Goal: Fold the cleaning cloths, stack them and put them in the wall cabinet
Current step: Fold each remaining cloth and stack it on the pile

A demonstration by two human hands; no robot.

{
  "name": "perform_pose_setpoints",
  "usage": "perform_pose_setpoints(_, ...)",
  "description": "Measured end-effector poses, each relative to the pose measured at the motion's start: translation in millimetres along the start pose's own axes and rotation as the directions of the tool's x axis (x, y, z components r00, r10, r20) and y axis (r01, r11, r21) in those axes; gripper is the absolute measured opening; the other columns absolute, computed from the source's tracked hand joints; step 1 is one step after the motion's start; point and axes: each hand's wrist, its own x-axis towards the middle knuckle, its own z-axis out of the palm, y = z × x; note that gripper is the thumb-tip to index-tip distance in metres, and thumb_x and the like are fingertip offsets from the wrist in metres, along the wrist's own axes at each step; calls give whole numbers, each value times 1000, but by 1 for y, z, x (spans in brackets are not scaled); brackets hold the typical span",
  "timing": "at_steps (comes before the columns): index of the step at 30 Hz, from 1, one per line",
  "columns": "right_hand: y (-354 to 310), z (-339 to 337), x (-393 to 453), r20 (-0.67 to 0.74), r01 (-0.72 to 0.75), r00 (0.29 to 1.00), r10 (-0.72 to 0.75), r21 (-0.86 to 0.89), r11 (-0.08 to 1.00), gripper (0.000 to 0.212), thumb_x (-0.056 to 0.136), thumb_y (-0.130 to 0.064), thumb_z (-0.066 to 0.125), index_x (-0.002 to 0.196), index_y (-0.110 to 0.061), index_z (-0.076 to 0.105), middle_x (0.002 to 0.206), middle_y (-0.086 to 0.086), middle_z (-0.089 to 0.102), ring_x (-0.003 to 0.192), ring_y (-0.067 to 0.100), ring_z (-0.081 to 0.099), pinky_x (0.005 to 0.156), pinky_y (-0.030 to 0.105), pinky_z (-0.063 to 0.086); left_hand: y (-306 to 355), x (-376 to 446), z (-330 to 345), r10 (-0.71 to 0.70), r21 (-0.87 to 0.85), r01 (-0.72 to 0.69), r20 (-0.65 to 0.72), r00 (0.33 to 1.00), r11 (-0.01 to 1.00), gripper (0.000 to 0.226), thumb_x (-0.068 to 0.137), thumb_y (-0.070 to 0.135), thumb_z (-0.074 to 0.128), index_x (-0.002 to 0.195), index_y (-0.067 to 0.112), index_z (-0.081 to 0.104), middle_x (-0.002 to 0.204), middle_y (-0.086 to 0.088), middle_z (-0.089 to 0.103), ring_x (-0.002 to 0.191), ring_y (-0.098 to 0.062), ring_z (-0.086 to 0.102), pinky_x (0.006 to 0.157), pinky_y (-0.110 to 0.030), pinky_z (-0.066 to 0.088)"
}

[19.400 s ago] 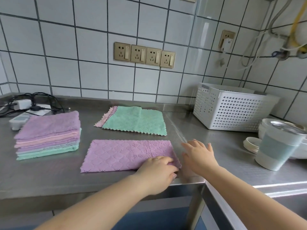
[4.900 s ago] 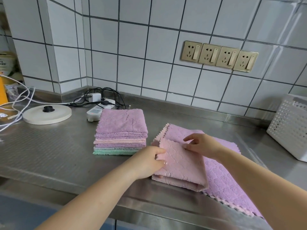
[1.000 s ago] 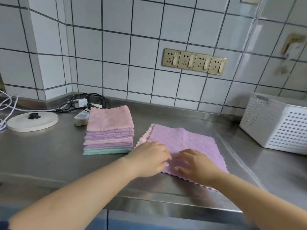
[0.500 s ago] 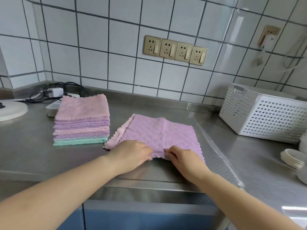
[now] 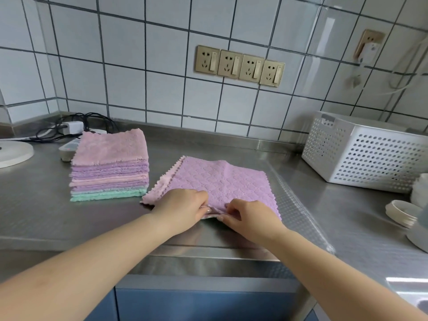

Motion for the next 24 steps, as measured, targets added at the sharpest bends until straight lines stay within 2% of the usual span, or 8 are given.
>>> perform_pose_setpoints(2,-6,-2,1,-7,-9,1000,9,-82,997,43,86,-61,47,88,-18,54,80,2,62,79,27,58,66,33,46,2,0,-2,-13,18,14,-19,1000,1000,23,94,40,44,98,20,54,98,-2,65,91,-27,59,64,-30,33)
perform_pose_setpoints(5,-19,-6,5,5,-42,999,44,-199,979,53,87,-66,36,84,-15,53,74,2,54,73,27,52,59,31,41,2,-2,-2,-11,27,12,-22,1000,1000,23,95,38,42,100,18,52,97,-4,65,89,-29,59,63,-32,33)
perform_pose_setpoints(8,-30,-8,11,43,-10,999,26,-349,937,54,91,-64,27,82,-15,48,76,5,52,72,28,50,52,29,31,4,-1,-2,-6,54,7,-22,1000,999,26,95,39,42,101,16,52,98,-5,65,90,-31,59,63,-33,34)
perform_pose_setpoints(10,-33,-9,14,68,37,998,-10,-421,906,45,97,-51,29,91,-14,53,87,9,59,80,30,55,58,30,33,6,-1,-3,-4,61,5,-22,1000,998,28,94,39,43,102,14,52,98,-6,64,91,-32,59,62,-32,32)
perform_pose_setpoints(11,-32,-10,14,80,52,997,-19,-424,904,38,98,-44,31,94,-13,53,91,10,61,83,31,56,61,30,34,6,-1,-3,-7,60,8,-19,1000,998,27,93,38,44,101,14,52,98,-5,64,91,-32,58,62,-32,32)
perform_pose_setpoints(15,-23,-11,11,100,61,995,-25,-376,924,21,94,-32,42,95,-13,50,70,5,43,71,28,45,61,30,35,1,-4,-4,-7,-7,7,20,1000,1000,14,89,25,50,101,18,51,102,-2,64,96,-28,58,69,-33,40)
perform_pose_setpoints(19,-11,-10,9,87,33,996,-8,-295,955,20,86,-12,46,105,-17,53,84,9,53,74,28,48,61,30,37,-11,-2,-1,3,-59,0,61,998,998,26,86,14,49,109,21,58,110,3,61,105,-21,55,81,-33,45)
perform_pose_setpoints(24,7,-4,3,6,68,998,-69,-268,961,26,85,-7,44,107,-16,55,104,4,58,95,29,58,69,33,46,-32,-7,-1,-2,50,0,27,1000,999,33,86,8,46,111,20,63,112,2,59,111,-21,51,84,-31,44)
